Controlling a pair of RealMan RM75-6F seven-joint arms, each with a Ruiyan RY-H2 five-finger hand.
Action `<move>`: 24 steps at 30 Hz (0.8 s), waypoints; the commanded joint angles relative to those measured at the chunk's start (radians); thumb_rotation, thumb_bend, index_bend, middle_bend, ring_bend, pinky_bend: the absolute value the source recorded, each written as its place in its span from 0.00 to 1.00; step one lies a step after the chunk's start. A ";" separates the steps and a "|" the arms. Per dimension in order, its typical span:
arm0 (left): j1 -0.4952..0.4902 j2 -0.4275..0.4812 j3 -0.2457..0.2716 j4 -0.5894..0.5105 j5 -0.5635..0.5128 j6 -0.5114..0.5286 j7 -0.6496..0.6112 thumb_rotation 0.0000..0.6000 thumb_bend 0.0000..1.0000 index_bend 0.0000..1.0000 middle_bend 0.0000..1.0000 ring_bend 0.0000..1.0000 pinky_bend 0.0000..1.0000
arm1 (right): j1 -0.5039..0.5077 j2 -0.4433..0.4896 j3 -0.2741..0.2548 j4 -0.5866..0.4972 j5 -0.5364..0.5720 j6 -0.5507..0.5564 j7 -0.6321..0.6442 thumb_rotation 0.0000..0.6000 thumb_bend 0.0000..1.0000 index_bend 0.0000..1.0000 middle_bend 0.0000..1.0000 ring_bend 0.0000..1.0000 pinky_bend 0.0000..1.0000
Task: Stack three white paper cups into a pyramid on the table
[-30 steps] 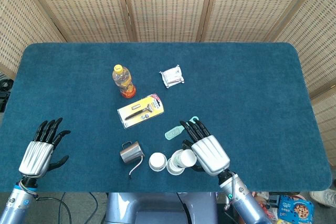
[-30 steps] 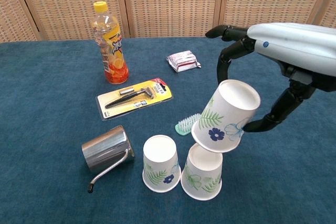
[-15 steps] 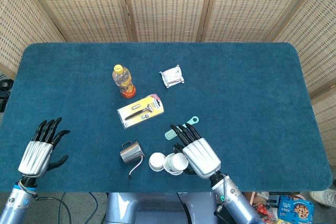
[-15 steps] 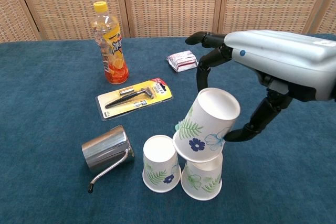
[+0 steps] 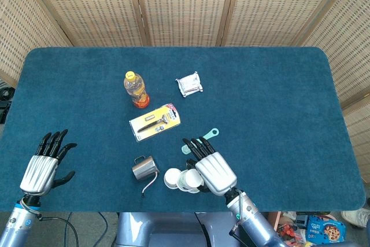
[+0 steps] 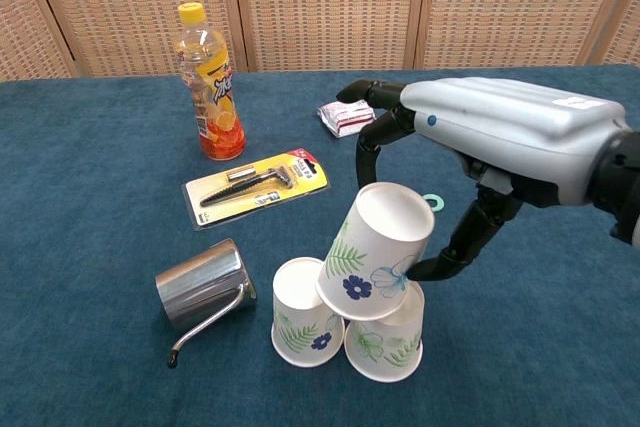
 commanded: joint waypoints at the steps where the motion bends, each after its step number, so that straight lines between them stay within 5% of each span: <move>1: 0.001 0.001 0.000 -0.001 0.002 0.003 0.001 1.00 0.23 0.23 0.00 0.00 0.00 | 0.002 -0.006 0.004 0.003 0.003 0.000 -0.002 1.00 0.07 0.51 0.04 0.00 0.00; 24: 0.000 0.002 -0.001 -0.002 -0.001 -0.003 0.003 1.00 0.22 0.23 0.00 0.00 0.00 | 0.018 -0.049 0.011 0.050 0.033 -0.004 0.004 1.00 0.07 0.47 0.00 0.00 0.00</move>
